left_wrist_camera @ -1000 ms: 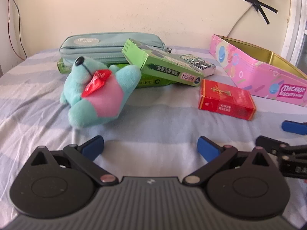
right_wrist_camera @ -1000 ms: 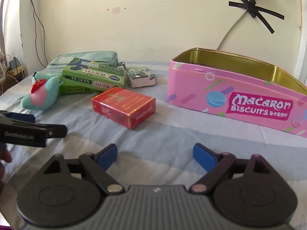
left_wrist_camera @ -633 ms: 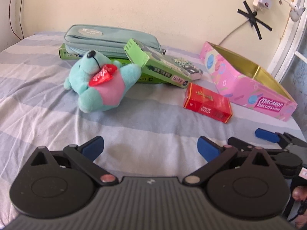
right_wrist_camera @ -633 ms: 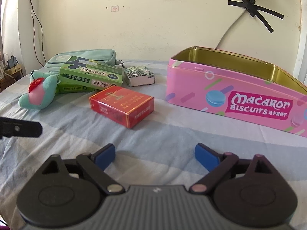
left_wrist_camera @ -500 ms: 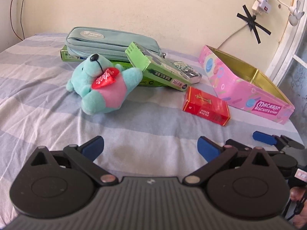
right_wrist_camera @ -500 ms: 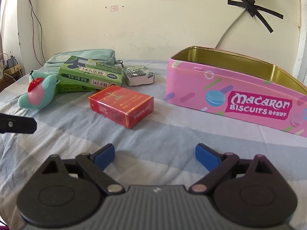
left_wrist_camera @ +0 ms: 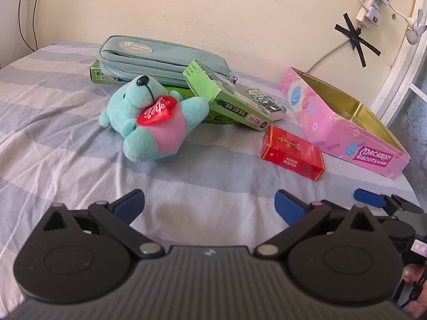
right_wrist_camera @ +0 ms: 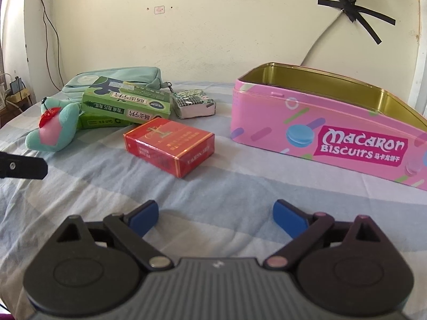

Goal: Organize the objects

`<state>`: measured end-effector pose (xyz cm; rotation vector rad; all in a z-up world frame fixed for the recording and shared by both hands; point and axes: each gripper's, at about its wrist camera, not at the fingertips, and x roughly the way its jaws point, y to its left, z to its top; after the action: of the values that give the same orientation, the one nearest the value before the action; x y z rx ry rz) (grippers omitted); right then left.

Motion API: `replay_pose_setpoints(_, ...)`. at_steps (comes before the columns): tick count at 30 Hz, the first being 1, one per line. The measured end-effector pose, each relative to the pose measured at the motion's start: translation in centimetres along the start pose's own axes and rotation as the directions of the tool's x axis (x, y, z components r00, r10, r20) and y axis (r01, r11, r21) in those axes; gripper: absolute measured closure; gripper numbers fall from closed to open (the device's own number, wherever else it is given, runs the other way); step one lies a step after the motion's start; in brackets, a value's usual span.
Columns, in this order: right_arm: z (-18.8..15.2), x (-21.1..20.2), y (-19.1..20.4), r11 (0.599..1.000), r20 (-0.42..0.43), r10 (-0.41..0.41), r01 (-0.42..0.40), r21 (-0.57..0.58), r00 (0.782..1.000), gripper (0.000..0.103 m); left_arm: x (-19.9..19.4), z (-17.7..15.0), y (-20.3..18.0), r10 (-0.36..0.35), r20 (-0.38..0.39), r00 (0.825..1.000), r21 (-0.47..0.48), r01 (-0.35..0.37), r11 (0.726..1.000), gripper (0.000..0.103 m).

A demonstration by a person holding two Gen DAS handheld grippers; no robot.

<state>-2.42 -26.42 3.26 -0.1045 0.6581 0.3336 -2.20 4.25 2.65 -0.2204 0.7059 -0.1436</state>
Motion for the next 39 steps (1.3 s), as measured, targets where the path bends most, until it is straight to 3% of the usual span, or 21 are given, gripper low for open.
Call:
replay_pose_setpoints(7, 0.0, 0.0, 0.1, 1.000, -0.001, 0.011, -0.011, -0.004, 1.000, 0.006, 0.7, 0.1, 0.2, -0.007, -0.022, 1.000, -0.011, 0.007, 1.000, 0.000)
replay_pose_setpoints(9, 0.1, -0.1, 0.1, 1.000, 0.003, 0.018, -0.018, -0.009, 1.000, 0.011, 0.7, 0.4, 0.3, -0.017, -0.019, 1.000, -0.012, 0.016, 1.000, 0.000)
replay_pose_setpoints(13, 0.4, -0.3, 0.3, 0.998, 0.011, 0.049, -0.049, -0.025, 0.999, 0.015, 1.1, 2.2, 0.8, -0.087, 0.003, 0.996, -0.030, 0.087, 0.996, 0.000)
replay_pose_setpoints(15, 0.8, -0.3, 0.2, 0.997, 0.019, 0.074, -0.073, -0.014, 0.997, 0.016, 1.6, 3.3, 0.6, -0.146, 0.009, 0.989, -0.026, 0.147, 0.989, 0.013)
replay_pose_setpoints(19, 1.8, 0.6, 0.0, 0.994, 0.008, 0.109, -0.109, 0.005, 0.994, 0.016, 3.7, 5.0, -0.9, -0.240, -0.023, 0.971, -0.003, 0.240, 0.971, 0.018)
replay_pose_setpoints(21, 2.2, 1.2, 0.2, 0.993, -0.001, 0.115, -0.115, -0.009, 0.993, 0.016, 5.1, 5.4, -2.2, -0.273, -0.056, 0.960, 0.019, 0.274, 0.962, 0.031)
replay_pose_setpoints(23, 2.6, 1.8, 0.7, 0.992, -0.006, 0.123, -0.123, -0.031, 0.992, 0.016, 6.6, 5.6, -3.7, -0.284, -0.083, 0.955, 0.046, 0.288, 0.957, 0.033)
replay_pose_setpoints(25, 3.1, 2.5, 1.2, 0.989, -0.013, 0.138, -0.138, -0.051, 0.990, 0.021, 8.0, 5.7, -4.5, -0.262, -0.103, 0.960, 0.059, 0.269, 0.961, 0.035)
replay_pose_setpoints(26, 3.3, 2.9, 1.5, 0.987, -0.016, 0.145, -0.146, -0.064, 0.989, 0.026, 8.6, 5.6, -4.7, -0.267, -0.122, 0.956, 0.058, 0.275, 0.960, 0.045)
replay_pose_setpoints(27, 3.4, 3.0, 1.7, 0.986, -0.011, 0.146, -0.147, -0.079, 0.989, 0.035, 9.4, 5.4, -4.8, -0.285, -0.152, 0.946, 0.047, 0.295, 0.954, 0.050)
replay_pose_setpoints(28, 3.4, 3.2, 2.0, 0.985, -0.004, 0.146, -0.146, -0.097, 0.989, 0.037, 9.6, 5.2, -4.7, -0.313, -0.149, 0.938, 0.024, 0.320, 0.947, 0.049)
replay_pose_setpoints(31, 3.4, 2.9, 1.8, 0.989, 0.022, 0.111, -0.109, -0.100, 0.994, 0.051, 8.7, 4.8, -5.9, -0.280, -0.127, 0.952, 0.067, 0.290, 0.955, 0.050)
replay_pose_setpoints(33, 3.3, 1.6, 1.1, 0.991, 0.058, 0.119, -0.115, -0.072, 0.991, 0.051, 7.4, 5.0, -6.8, -0.288, -0.108, 0.952, 0.085, 0.297, 0.951, 0.049)
replay_pose_setpoints(36, 3.0, -1.7, 0.2, 0.994, 0.187, 0.066, -0.049, -0.095, 0.980, 0.051, 4.6, 5.8, -9.5, -0.325, -0.048, 0.945, 0.176, 0.328, 0.928, 0.048)
replay_pose_setpoints(39, 3.7, -4.2, -2.0, 0.996, 0.300, -0.018, 0.042, -0.074, 0.954, 0.051, 3.6, 7.2, -13.6, -0.378, 0.007, 0.926, 0.270, 0.363, 0.892, 0.045)
